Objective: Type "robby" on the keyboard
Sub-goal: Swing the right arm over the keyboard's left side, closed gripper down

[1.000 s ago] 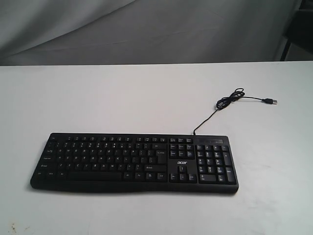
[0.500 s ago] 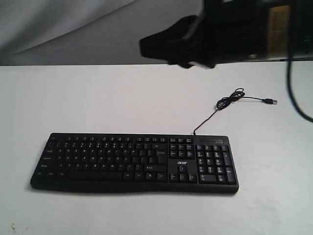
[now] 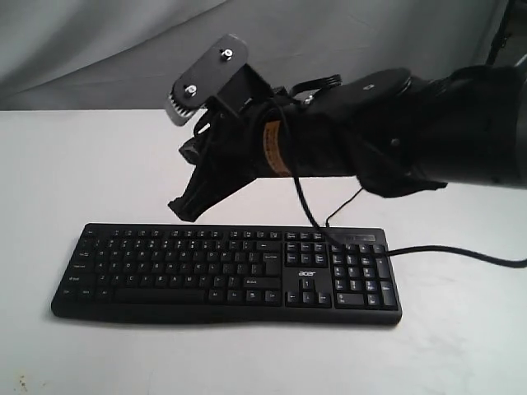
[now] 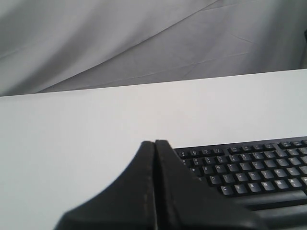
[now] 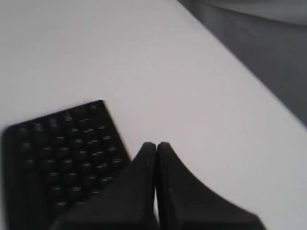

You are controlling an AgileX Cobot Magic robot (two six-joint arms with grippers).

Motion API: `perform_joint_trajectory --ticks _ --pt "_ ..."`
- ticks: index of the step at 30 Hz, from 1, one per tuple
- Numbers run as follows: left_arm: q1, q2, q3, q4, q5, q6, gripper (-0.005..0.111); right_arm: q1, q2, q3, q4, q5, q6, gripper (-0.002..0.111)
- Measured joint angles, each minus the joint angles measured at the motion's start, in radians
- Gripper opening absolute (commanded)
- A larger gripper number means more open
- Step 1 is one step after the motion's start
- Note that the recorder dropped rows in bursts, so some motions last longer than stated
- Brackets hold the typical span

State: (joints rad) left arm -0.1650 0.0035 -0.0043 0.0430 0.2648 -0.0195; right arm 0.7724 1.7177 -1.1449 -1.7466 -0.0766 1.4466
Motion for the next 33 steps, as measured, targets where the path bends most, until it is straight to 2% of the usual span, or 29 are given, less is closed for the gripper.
perform_joint_trajectory --ticks 5,7,8,14,15,17,24,33 --pt "0.000 0.000 0.000 0.000 0.000 0.000 0.000 0.132 0.000 -0.009 0.020 0.457 -0.288 0.000" --pt "0.000 0.000 0.000 0.000 0.000 0.000 0.000 0.167 0.000 -0.054 0.195 0.550 -0.456 0.000" --pt "0.000 0.000 0.000 0.000 0.000 0.000 0.000 0.171 0.000 -0.085 0.313 0.559 -0.547 0.000" --pt "0.000 0.000 0.000 0.000 0.000 0.000 0.000 0.116 0.000 -0.304 1.544 0.578 -1.537 0.000" --pt "0.000 0.000 0.000 0.000 0.000 0.000 0.000 0.108 0.000 -0.318 1.696 0.584 -1.665 0.000" --pt "0.000 0.000 0.000 0.000 0.000 0.000 0.000 0.104 0.000 -0.329 1.862 0.598 -1.806 0.000" --pt "0.000 0.000 0.000 0.000 0.000 0.000 0.000 0.100 0.116 -0.339 2.013 0.596 -1.895 0.000" --pt "0.000 0.000 0.000 0.000 0.000 0.000 0.000 0.100 0.343 -0.339 2.087 0.443 -1.911 0.000"
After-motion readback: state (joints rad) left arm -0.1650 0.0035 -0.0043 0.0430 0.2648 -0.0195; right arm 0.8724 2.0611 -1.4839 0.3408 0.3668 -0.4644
